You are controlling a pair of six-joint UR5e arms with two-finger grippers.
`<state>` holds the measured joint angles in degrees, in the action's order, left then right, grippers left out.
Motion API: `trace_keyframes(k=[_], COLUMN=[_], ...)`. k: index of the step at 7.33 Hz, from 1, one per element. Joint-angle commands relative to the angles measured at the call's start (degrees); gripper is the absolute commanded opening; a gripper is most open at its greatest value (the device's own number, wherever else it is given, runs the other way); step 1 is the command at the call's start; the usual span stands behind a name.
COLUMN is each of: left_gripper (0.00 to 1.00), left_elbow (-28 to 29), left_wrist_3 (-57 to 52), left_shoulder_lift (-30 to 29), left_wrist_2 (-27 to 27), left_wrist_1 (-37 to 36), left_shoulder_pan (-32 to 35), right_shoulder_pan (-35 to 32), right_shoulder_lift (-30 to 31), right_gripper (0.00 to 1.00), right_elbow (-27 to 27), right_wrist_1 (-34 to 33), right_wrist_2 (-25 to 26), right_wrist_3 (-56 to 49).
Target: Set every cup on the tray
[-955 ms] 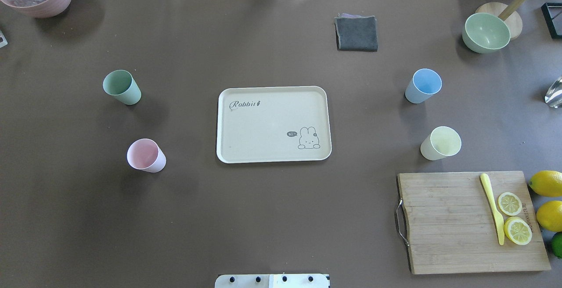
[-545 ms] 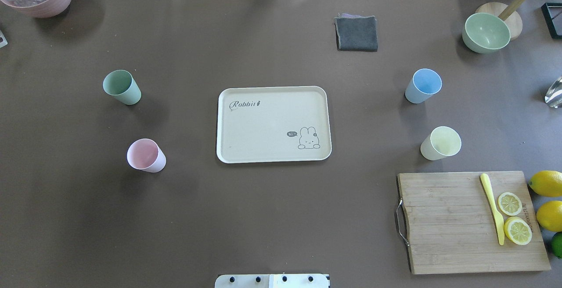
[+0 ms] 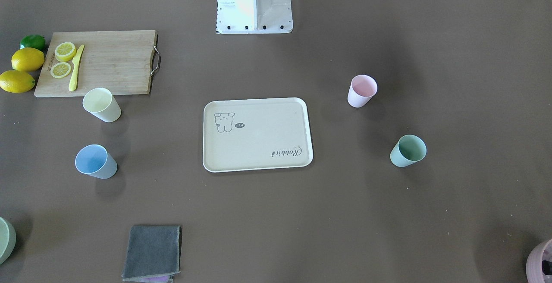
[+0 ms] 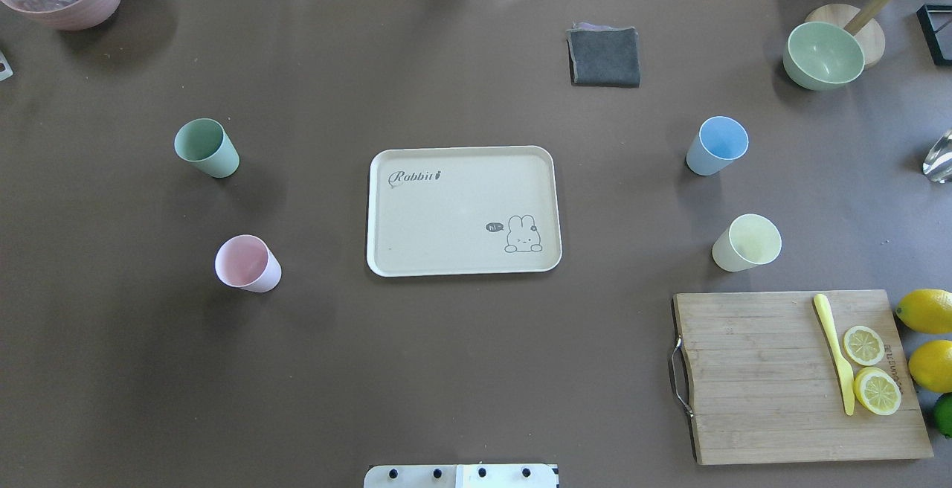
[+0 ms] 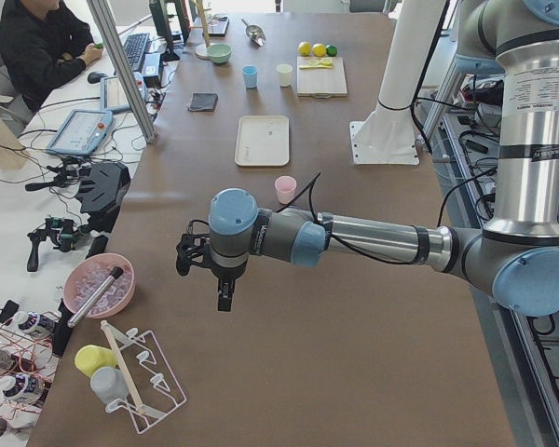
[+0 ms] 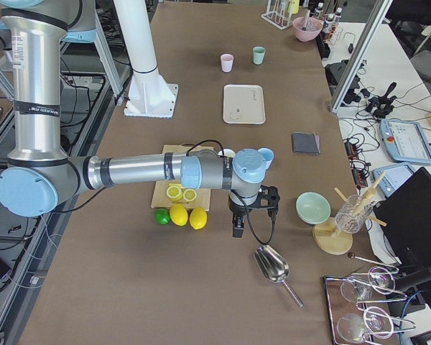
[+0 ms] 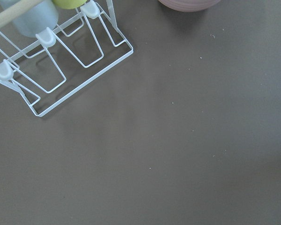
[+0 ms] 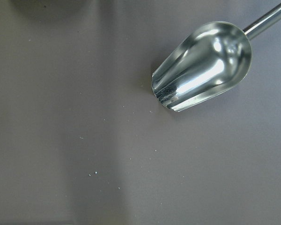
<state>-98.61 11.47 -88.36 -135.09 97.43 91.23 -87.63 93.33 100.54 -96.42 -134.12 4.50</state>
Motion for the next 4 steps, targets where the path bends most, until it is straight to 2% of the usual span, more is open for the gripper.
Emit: trace_keyframes(k=[1, 4], left_gripper=[0.99, 0.99], left_elbow=[-0.2, -0.3], left_wrist_3=[0.1, 0.1], left_shoulder_lift=[-0.4, -0.6], left_wrist_2=[-0.4, -0.6], left_wrist_1=[-0.1, 0.1], left_shoulder_pan=[0.0, -0.1], right_shoulder_pan=[0.0, 0.0], right_shoulder_lift=[-0.1, -0.1], right_gripper=[1.00, 1.00], right_elbow=[0.0, 0.5], right_wrist_1=[0.0, 0.1], right_wrist_2=[0.0, -0.4], right_wrist_3=[0.1, 0.2])
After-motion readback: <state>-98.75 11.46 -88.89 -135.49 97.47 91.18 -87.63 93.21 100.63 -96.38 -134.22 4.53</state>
